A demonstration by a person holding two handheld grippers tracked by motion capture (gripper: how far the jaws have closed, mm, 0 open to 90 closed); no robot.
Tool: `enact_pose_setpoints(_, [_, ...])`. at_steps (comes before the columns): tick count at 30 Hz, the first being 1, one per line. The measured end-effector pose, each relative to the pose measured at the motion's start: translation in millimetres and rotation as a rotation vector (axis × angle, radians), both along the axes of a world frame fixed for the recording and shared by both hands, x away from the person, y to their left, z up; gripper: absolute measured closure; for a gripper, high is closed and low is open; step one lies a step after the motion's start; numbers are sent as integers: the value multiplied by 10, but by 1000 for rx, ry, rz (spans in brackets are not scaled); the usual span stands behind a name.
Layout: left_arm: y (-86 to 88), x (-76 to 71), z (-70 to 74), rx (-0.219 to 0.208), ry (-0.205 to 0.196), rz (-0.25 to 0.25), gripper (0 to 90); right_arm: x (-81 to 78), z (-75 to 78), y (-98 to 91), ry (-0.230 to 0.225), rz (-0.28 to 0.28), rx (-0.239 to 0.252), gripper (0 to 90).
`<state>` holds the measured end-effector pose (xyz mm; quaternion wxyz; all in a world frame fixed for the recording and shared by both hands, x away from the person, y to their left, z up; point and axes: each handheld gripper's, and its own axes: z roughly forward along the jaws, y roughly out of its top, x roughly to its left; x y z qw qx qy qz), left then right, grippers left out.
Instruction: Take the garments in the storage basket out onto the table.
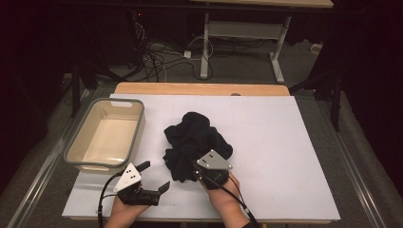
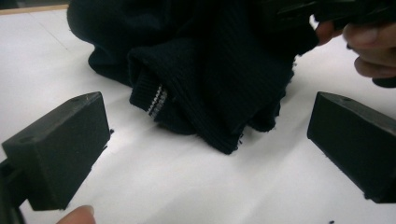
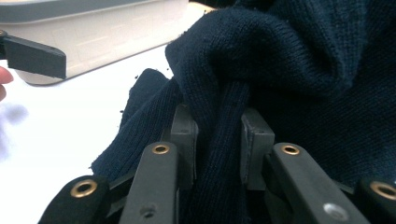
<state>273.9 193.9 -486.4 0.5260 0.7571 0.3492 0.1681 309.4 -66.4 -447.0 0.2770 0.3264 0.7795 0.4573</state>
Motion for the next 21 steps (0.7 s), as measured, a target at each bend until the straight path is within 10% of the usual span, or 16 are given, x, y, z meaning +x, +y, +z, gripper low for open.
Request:
enact_pose_setpoints(11, [13, 25, -1, -15, 29, 18, 0, -120, -6, -557, -57, 74, 67, 743])
enact_pose_setpoints(21, [-63, -42, 3, 56, -32, 40, 12, -220, -104, -836, -43, 111, 128, 745])
